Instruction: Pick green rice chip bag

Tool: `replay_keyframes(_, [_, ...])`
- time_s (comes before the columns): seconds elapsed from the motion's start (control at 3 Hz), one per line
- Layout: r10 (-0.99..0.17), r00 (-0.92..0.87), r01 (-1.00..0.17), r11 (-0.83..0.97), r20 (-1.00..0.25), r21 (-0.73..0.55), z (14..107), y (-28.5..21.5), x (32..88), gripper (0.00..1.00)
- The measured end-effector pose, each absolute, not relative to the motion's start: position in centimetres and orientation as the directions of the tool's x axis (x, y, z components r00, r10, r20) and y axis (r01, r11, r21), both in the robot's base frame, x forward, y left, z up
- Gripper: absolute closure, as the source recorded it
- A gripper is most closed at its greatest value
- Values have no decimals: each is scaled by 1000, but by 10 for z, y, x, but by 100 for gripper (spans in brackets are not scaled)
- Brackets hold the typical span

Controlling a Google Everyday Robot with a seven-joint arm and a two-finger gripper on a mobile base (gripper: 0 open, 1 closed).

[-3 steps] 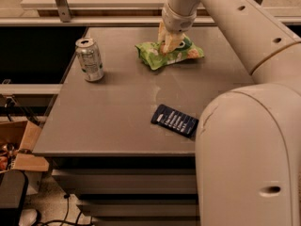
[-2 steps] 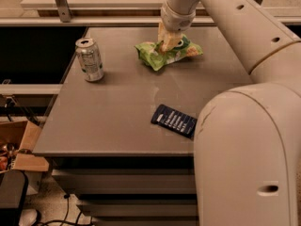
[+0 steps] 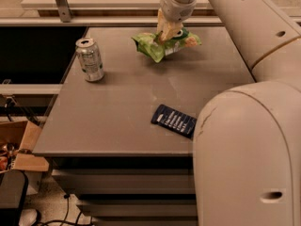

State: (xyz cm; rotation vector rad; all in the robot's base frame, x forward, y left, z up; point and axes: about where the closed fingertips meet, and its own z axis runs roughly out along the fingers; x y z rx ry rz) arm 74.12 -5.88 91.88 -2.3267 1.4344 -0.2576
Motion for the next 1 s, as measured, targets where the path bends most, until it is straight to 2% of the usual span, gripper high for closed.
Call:
replay_keyframes(0.67, [-867, 498, -764, -431, -13, -479, 973, -52, 736, 100])
replay_keyframes(1.0, [-866, 499, -765, -432, -17, -477, 972, -52, 737, 100])
